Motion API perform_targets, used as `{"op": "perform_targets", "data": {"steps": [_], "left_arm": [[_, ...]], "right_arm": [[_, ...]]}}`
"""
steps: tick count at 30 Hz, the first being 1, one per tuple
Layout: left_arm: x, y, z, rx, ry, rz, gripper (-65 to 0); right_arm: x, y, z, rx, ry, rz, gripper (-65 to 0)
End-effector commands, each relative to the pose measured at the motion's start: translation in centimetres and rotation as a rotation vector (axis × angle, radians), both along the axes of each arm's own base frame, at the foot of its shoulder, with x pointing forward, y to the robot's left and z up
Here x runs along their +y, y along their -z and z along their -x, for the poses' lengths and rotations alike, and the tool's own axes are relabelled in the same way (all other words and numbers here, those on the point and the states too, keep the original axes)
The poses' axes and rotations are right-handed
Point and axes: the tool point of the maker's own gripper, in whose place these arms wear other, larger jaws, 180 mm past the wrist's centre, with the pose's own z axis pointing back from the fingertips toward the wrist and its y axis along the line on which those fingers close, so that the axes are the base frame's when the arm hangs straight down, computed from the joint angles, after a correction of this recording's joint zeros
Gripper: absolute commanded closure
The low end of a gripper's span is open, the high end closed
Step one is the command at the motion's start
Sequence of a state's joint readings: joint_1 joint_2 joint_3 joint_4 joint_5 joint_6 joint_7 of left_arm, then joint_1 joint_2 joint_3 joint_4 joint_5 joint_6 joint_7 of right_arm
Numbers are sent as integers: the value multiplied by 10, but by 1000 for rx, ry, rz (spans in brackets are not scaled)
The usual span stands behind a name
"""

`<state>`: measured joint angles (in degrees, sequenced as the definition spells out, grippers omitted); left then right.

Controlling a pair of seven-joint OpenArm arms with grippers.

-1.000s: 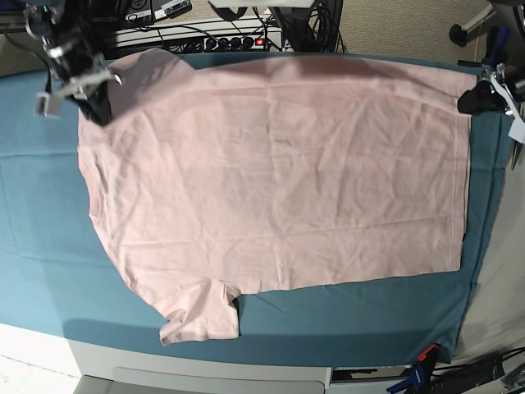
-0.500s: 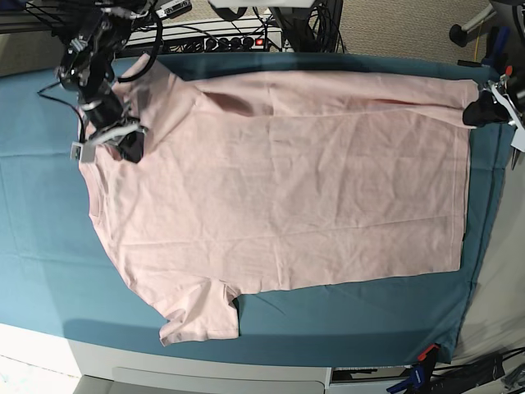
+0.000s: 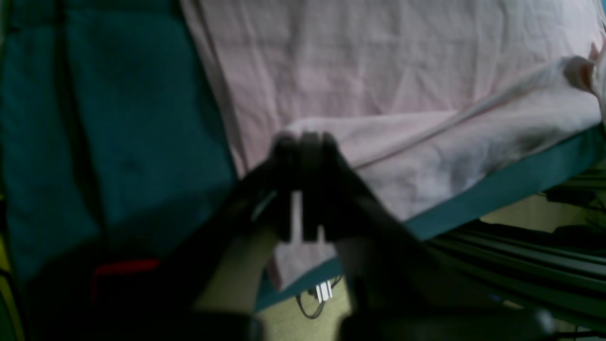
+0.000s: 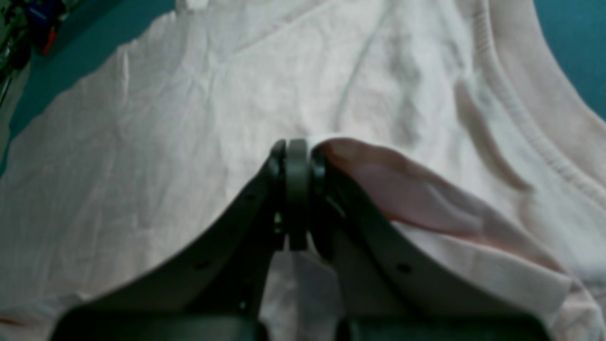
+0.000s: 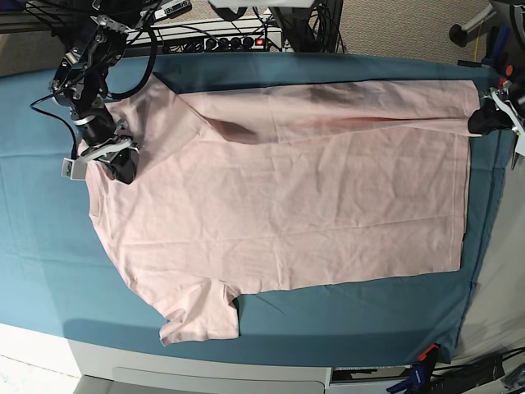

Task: Fold the T-shirt properly
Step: 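Lower the shirt and reposition the right gripper on the shoulder edge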

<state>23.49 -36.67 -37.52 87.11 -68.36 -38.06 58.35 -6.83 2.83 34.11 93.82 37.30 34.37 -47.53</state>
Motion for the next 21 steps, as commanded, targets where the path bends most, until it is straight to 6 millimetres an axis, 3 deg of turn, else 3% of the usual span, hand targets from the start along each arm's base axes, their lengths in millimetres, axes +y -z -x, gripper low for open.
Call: {"op": "perform_targets", "data": {"steps": [1, 15, 21], "left_arm": [[5, -13, -9, -47, 4, -16, 0], [17, -10, -15, -39, -62, -53, 0], [17, -19, -29, -80, -61, -54, 0]], "right_arm": [[-4, -20, -10, -76, 4, 11, 0], [-8, -23, -18, -80, 9, 54, 0], [-8, -22, -17, -74, 8, 58, 0]]}}
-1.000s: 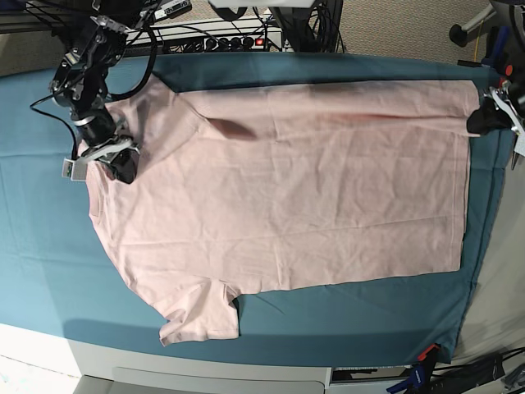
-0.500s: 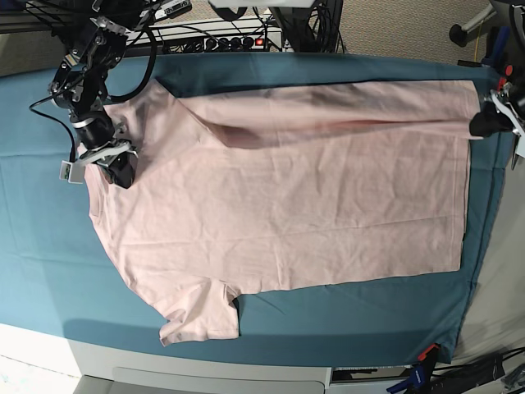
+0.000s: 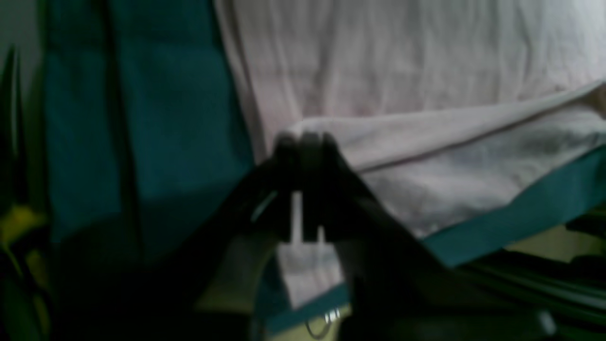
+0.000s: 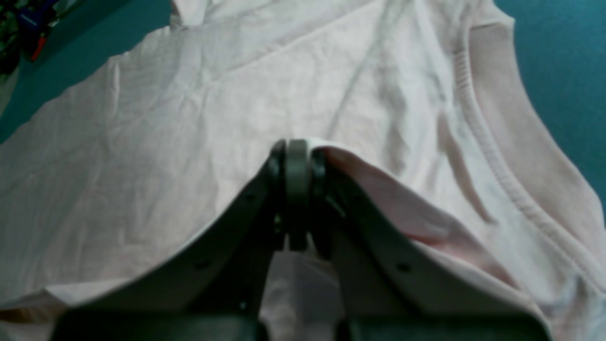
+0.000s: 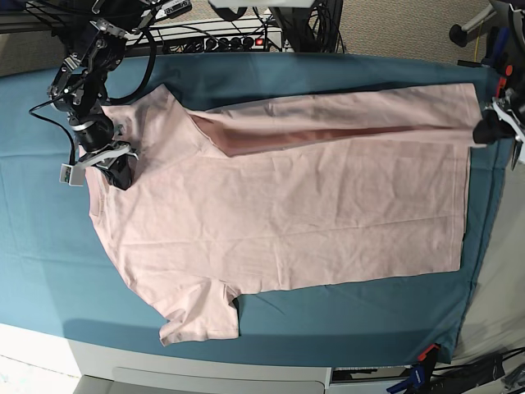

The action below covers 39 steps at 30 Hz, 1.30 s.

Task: Fold the T-shirt properly
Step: 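Lower the shirt and reposition the right gripper on the shoulder edge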

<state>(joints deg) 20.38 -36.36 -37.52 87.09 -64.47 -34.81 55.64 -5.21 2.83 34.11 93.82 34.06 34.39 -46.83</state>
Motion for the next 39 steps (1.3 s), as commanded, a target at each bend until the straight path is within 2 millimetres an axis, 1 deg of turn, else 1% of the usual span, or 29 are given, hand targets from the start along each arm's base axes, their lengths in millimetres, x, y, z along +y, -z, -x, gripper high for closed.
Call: {"op": "perform_targets", "data": {"steps": [1, 3, 13, 19, 21, 22, 23, 24, 25, 26, 28, 30, 33, 36, 39], "left_arm": [[6, -15, -10, -47, 5, -19, 0], [7, -16, -13, -53, 5, -30, 0], [8, -21, -18, -83, -5, -25, 0], [5, -25, -19, -99, -4, 0, 0], [-1, -28, -19, -125, 39, 4, -6], [-3, -29, -18, -135, 58, 1, -90], [-4, -30, -18, -140, 68, -1, -196], [-4, -30, -18, -141, 66, 0, -295], [-3, -30, -19, -139, 61, 0, -365], [0, -29, -19, -128, 39, 1, -403], [5, -25, -19, -103, 4, -9, -410], [7, -22, -18, -94, 7, -25, -410], [7, -22, -18, -93, 7, -25, -410], [6, -22, -18, -92, 8, -25, -410], [7, -22, -17, -90, 8, -26, -410]], "right_arm": [[-4, -19, -9, -68, 1, 13, 0], [-4, -19, -9, -67, 1, 13, 0], [-4, -19, -9, -68, 0, 13, 0], [-4, -19, -9, -68, -1, 13, 0], [-3, -17, -8, -56, -5, 14, 0], [-2, -16, -8, -55, -8, 14, 0], [-2, -17, -8, -58, -15, 17, -27], [-2, -17, -8, -59, -18, 20, -143], [-3, -18, -8, -60, -16, 23, -253], [-7, -19, -9, -65, -2, 24, -323], [-18, -19, -9, -49, 43, 26, -335], [-32, -18, -7, -25, 83, 53, -335], [-50, -22, -1, -15, 113, 61, -335], [-58, -26, 7, -6, 124, 4, -335], [-55, -23, 19, 22, 96, -63, -335]]}}
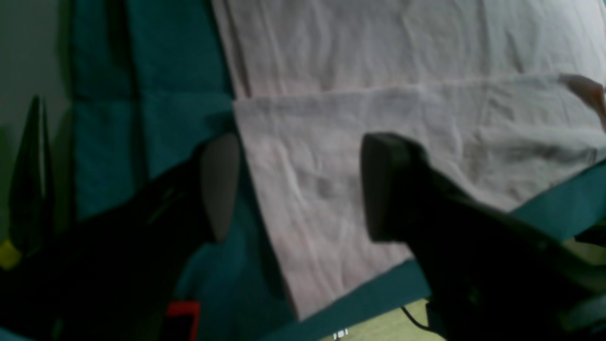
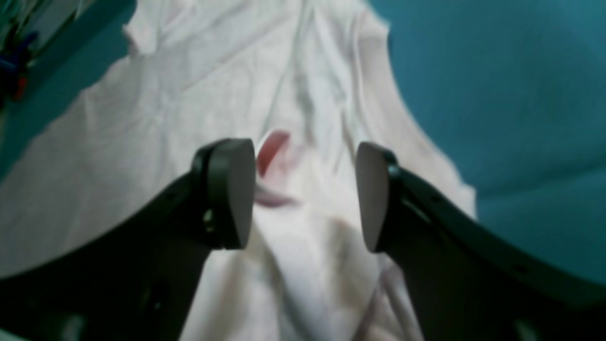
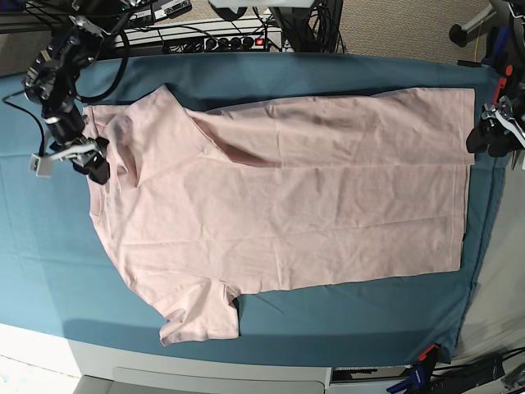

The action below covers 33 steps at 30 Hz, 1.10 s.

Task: Fold the T-shirt properly
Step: 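Lower the shirt and reposition the right gripper on the shoulder edge, then release the shoulder with the right gripper and move it aside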

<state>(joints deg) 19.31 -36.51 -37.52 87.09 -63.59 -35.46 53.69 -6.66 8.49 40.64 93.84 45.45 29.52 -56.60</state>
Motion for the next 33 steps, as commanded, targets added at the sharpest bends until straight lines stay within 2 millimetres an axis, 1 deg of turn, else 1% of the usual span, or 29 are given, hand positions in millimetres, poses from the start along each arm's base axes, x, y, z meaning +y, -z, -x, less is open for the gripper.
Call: {"op": "perform_targets", "data": {"steps": [1, 4, 7, 9, 11, 14, 19, 27, 28, 30, 33], "left_arm": [[5, -14, -8, -44, 8, -15, -410], [5, -14, -8, -43, 8, -15, -410], [5, -13, -7, -37, 11, -17, -410], [5, -13, -6, -35, 11, -19, -410], [5, -13, -6, -34, 11, -20, -410], [5, -13, -7, -35, 11, -19, -410], [5, -13, -7, -35, 11, -19, -410], [5, -13, -7, -35, 11, -19, -410], [5, -13, -6, -34, 10, -19, -409], [5, -13, -7, -35, 11, -19, -403], [5, -13, -7, -35, 11, -19, -373]], "right_arm": [[-1, -12, 0, -37, -20, -2, -335], [10, -1, 20, -9, -56, -70, -335], [16, 14, 43, 35, -47, -116, -335], [17, 24, 59, 59, -5, -153, -335], [18, 30, 72, 59, 52, -208, -335], [23, 34, 83, 38, 104, -272, -335], [31, 34, 79, 23, 97, -291, -335], [34, 21, 56, -38, 71, -290, -330], [35, 19, 54, -46, 65, -288, -312], [36, 16, 51, -59, 51, -282, -241], [41, 8, 46, -98, 16, -281, -76]]}}
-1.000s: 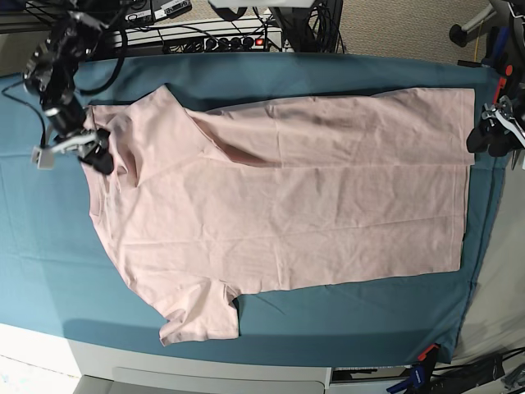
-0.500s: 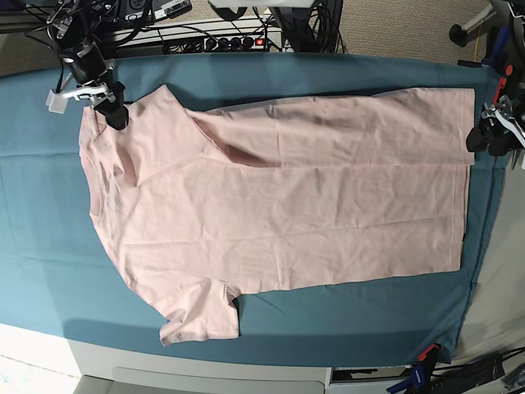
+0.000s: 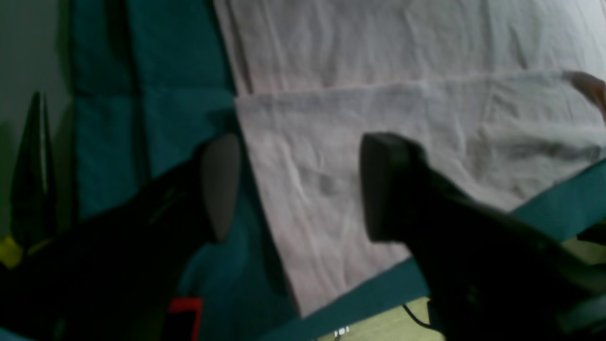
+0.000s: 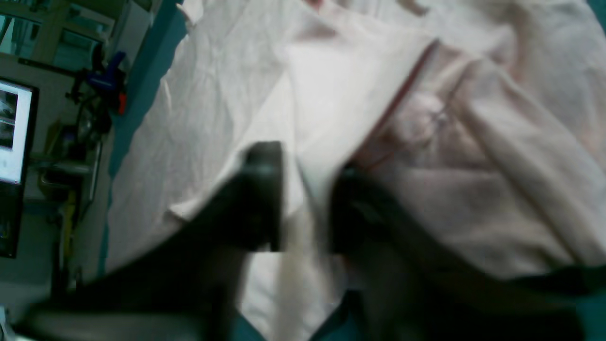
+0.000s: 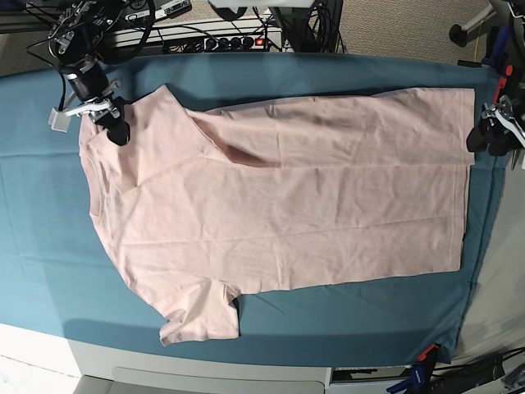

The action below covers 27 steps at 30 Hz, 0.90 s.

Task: Fold the T-shirt properly
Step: 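Release the shoulder with the right gripper and move it aside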

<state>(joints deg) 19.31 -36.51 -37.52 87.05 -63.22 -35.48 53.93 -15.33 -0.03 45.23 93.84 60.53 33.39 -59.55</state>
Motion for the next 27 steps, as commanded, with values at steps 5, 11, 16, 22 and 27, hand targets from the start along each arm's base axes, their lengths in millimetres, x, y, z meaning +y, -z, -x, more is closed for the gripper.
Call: {"op": "perform_targets", "data": {"steps": [5, 11, 16, 22, 27], "left_arm": [[4, -14, -8, -43, 9, -13, -368], [4, -14, -8, -43, 9, -13, -368], [4, -14, -8, -43, 9, -13, -368], [4, -14, -7, -41, 10, -15, -368], [4, -14, -7, -41, 10, -15, -368]], "right_arm": [[19, -31, -30, -147, -79, -2, 0], [57, -50, -79, -230, -194, 71, 0], [65, -63, -115, -255, -226, 219, 0], [49, -77, -136, -272, -173, 336, -2], [47, -86, -143, -300, -159, 353, -207]]}}
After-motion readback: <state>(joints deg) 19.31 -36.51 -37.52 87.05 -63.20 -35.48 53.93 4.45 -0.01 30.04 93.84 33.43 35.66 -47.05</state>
